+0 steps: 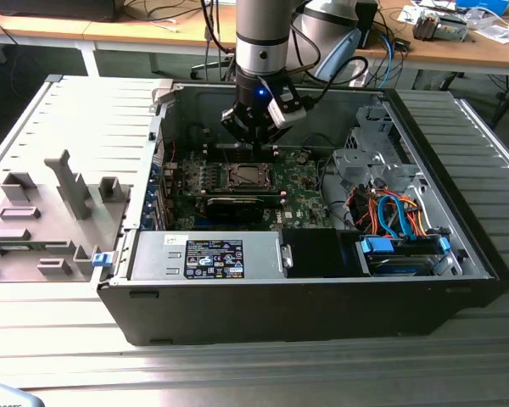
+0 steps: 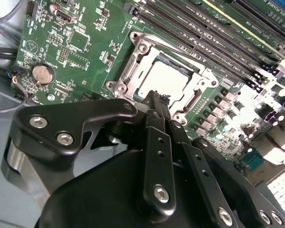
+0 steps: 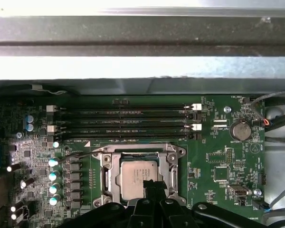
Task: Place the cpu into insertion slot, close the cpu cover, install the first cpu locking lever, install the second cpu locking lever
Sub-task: 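Install the first cpu locking lever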
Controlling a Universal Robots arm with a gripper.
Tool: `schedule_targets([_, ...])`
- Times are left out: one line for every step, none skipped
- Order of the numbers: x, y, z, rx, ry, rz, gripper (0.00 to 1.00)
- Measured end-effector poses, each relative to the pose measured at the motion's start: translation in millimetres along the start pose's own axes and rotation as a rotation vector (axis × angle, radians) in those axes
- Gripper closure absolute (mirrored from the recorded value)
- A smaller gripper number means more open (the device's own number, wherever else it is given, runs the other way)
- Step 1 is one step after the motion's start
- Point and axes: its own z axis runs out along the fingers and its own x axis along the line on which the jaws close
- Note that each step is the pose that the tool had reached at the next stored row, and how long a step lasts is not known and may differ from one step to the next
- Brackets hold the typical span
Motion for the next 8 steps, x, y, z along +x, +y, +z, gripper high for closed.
schedule_targets([0.0,0.0,0.0,-0.0007,-0.0003,-0.017,0.89])
schedule_targets([0.0,0.0,0.0,-0.001,-0.0005,-0.029,0.89])
schedule_targets([0.0,0.0,0.0,-0.0014,-0.0007,-0.04,0.89])
schedule_targets([0.0,0.0,0.0,-0.0017,-0.0009,-0.046,0.89])
schedule_targets([0.0,0.0,0.0,-0.0018,-0.0009,-0.049,0.89])
schedule_targets([0.0,0.0,0.0,-0.0018,-0.0009,-0.049,0.89])
schedule_targets([0.0,0.0,0.0,-0.0017,-0.0009,-0.049,0.89])
schedule_targets([0.0,0.0,0.0,-0.0018,-0.0009,-0.05,0.89])
